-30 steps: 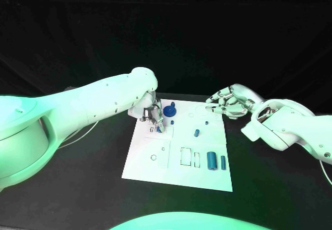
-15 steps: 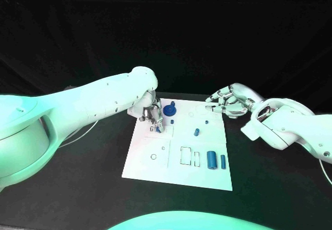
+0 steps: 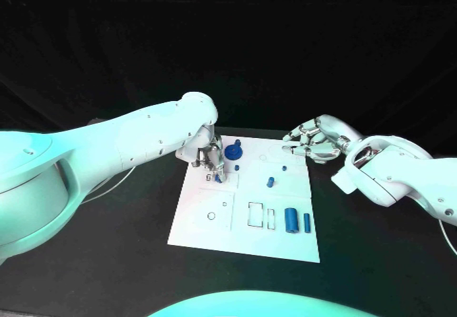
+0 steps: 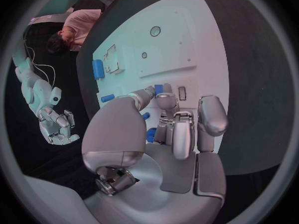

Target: Assemble the parts on the task board

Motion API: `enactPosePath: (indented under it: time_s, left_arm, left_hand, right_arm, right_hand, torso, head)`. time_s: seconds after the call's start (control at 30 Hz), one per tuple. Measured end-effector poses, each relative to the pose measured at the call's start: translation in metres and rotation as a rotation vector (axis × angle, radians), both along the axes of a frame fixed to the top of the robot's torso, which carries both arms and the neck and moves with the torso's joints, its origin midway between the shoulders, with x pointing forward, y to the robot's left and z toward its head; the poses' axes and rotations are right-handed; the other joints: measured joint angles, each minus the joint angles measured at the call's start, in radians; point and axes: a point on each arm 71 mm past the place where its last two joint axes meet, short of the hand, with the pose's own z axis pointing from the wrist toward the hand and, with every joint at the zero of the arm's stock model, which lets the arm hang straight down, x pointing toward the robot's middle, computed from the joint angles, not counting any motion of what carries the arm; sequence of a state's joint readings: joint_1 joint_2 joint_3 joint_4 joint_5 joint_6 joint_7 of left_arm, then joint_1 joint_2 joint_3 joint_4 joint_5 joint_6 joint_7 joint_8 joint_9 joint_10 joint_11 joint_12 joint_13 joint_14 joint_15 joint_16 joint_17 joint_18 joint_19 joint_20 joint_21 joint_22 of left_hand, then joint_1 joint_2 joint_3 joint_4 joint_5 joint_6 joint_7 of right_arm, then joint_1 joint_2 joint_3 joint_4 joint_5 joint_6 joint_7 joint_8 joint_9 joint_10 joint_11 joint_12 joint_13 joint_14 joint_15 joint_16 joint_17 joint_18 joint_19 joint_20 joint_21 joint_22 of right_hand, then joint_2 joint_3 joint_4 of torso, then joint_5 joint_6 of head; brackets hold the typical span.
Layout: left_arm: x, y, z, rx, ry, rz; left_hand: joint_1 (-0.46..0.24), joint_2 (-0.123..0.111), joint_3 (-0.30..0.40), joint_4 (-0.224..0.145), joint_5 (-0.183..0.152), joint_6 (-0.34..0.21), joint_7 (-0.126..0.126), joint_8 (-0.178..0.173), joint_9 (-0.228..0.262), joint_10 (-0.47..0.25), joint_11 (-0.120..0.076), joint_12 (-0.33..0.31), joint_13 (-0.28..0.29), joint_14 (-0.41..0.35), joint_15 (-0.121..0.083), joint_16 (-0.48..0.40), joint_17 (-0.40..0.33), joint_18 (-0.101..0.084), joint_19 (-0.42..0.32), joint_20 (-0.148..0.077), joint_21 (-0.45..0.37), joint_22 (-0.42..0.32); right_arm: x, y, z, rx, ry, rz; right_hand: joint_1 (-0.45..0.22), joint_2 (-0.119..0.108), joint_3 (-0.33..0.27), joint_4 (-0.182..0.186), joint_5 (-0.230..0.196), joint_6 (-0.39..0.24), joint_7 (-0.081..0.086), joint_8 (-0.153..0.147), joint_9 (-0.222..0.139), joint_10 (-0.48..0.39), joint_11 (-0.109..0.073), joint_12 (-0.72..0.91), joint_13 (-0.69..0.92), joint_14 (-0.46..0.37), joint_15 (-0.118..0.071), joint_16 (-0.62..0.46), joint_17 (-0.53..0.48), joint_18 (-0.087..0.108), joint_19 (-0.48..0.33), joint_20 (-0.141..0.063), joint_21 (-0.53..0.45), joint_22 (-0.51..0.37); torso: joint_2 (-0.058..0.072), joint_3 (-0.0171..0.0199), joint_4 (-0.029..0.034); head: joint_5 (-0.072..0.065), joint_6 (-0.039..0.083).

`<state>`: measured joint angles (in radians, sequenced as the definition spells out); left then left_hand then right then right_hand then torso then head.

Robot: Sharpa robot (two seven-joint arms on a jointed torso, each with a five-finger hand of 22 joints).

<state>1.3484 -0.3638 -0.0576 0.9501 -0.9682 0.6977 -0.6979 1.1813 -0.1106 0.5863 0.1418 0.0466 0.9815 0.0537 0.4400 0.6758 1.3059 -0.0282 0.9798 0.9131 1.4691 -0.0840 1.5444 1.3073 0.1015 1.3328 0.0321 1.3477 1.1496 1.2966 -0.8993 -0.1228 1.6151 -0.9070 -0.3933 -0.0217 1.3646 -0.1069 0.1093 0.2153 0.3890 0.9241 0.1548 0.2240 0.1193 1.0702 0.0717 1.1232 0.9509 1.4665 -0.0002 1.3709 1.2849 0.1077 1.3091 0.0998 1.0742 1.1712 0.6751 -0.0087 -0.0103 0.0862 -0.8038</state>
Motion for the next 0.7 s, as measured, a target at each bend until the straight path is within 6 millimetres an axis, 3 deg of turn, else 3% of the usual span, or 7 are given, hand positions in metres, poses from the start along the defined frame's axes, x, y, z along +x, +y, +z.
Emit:
enactPosePath:
  time_s: [0.7]
  left_arm:
    - [0.0023,0.0014,-0.0010,-0.005,-0.039,0.030]
  left_hand:
    - [-0.010,-0.002,0.006,-0.006,-0.003,0.000,0.000,0.001,0.001,0.001,-0.001,0.000,0.001,0.000,0.000,0.000,0.001,0.000,0.000,0.000,0.000,0.000]
  right_arm:
    - [-0.0006,0.0006,-0.0005,0.000,0.002,0.003]
  right_hand:
    - [0.000,0.000,0.000,0.000,0.000,0.000,0.000,0.000,0.000,0.000,0.000,0.000,0.000,0.000,0.000,0.000,0.000,0.000,0.000,0.000,0.000,0.000]
  torso:
    - [-0.001,-0.0001,0.0002]
  head:
    - [0.000,-0.001]
